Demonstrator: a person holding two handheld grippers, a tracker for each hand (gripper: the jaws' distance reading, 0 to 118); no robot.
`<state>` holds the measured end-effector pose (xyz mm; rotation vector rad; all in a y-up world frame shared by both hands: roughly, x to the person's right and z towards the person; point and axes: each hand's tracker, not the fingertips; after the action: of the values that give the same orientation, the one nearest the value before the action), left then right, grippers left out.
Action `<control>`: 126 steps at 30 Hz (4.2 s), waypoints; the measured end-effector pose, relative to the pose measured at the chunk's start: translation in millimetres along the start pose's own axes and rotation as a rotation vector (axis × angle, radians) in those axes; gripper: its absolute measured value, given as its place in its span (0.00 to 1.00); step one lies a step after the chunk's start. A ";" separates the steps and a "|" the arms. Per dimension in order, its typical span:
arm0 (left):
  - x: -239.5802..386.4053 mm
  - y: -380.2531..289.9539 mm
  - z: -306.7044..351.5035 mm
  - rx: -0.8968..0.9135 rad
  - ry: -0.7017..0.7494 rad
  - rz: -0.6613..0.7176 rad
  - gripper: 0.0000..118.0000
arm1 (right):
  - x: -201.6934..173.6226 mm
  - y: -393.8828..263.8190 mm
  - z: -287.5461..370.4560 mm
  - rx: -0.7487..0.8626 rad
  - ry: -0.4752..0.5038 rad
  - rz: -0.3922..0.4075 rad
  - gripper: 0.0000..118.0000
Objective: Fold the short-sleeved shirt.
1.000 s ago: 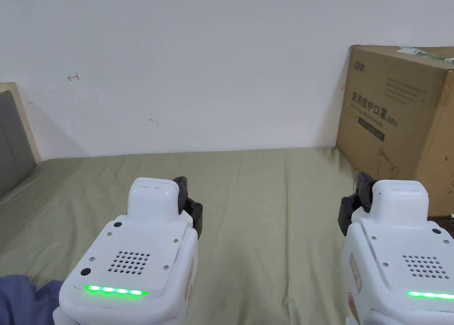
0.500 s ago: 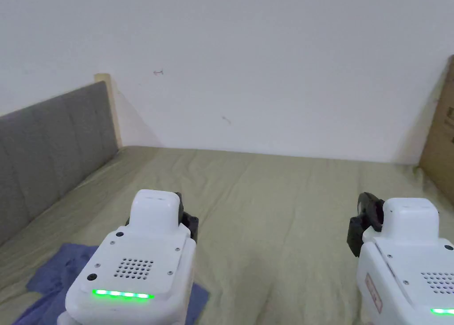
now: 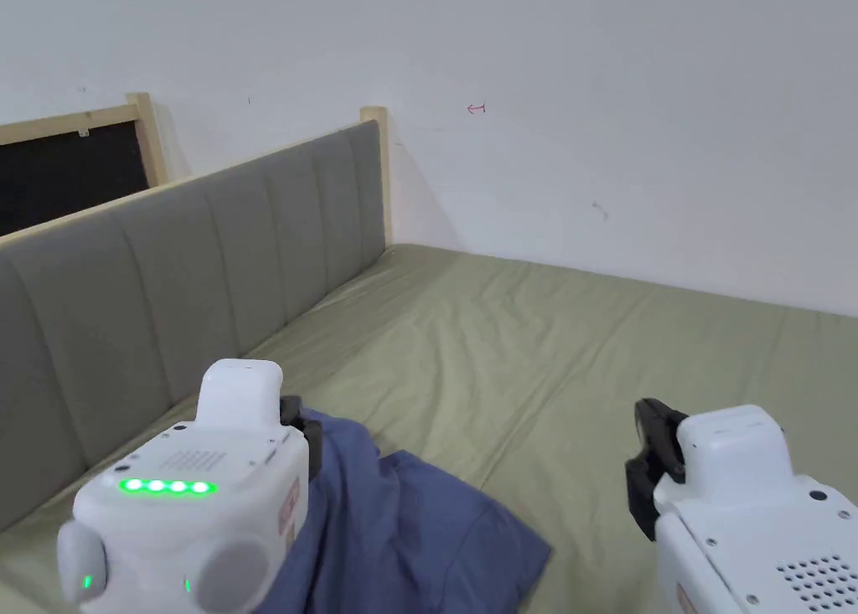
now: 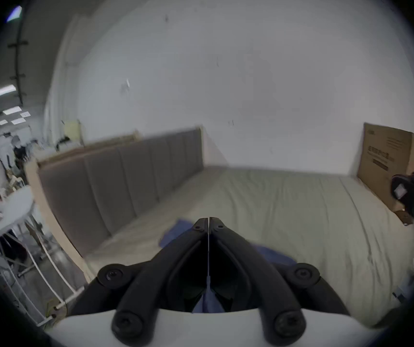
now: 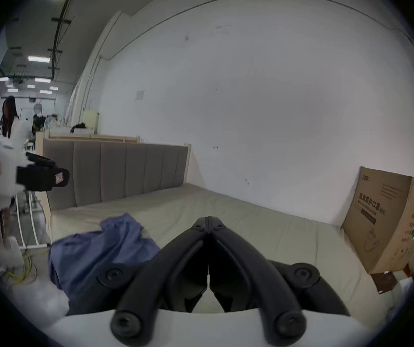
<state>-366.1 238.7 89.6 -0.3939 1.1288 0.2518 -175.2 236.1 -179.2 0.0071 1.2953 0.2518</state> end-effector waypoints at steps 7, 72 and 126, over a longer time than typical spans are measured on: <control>-49.3 -65.5 -149.2 -0.597 -0.170 0.323 0.62 | 34.2 -35.2 0.2 -0.154 -0.061 -0.052 0.00; 423.5 -46.4 -67.2 -0.864 -0.929 0.053 0.51 | 230.7 -51.9 197.5 -0.154 -0.539 -0.486 0.00; 212.8 -105.1 -31.5 -0.517 -0.555 -0.184 0.02 | 333.2 -201.1 154.2 -0.823 -0.371 -0.884 0.99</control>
<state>-263.8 129.7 -97.4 -0.8238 0.4649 0.4598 90.7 124.3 -482.6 -1.1398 0.6562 -0.0022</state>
